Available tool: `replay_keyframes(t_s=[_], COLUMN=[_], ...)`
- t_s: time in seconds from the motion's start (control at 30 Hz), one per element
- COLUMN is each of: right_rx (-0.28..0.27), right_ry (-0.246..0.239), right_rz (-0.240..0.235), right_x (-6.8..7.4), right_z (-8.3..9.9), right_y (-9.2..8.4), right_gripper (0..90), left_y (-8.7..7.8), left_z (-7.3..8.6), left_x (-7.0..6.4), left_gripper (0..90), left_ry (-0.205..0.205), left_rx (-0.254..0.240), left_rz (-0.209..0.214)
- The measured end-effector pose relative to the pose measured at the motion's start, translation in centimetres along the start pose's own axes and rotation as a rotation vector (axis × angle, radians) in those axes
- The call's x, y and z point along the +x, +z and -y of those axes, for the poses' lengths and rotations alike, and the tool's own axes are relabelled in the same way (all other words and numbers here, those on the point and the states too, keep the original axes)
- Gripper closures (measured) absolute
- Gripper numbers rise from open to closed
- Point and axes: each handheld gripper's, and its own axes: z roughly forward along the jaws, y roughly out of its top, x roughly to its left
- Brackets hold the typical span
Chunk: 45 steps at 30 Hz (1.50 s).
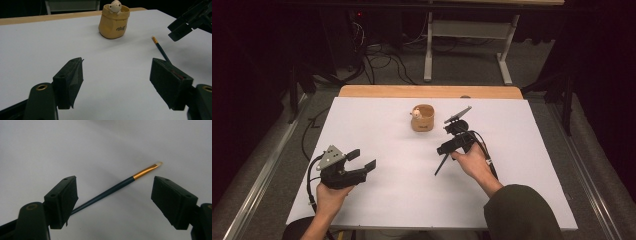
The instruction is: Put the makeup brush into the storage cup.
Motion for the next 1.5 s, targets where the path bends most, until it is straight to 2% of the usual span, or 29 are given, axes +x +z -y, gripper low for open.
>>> replay_keyframes(t_s=[0.5,1.2,1.5], right_rx=[0.11,0.2,0.23], right_ry=[0.058,0.056,0.068], right_rz=[-0.002,0.016,0.002], right_x=[-0.6,-0.4,-0.7], right_z=[-0.6,-1.1,-1.1], right_y=[1.5,3.4,3.9], right_gripper=[24.8,25.3,25.4], left_y=[-0.1,-0.1,0.0], left_z=[0.0,0.0,0.0], left_x=[0.0,0.0,0.0], left_gripper=[27.1,27.1,27.0], left_ry=[-0.001,0.002,0.003], left_rx=[-0.002,0.0,0.003], left_rz=[-0.002,-0.003,-0.002])
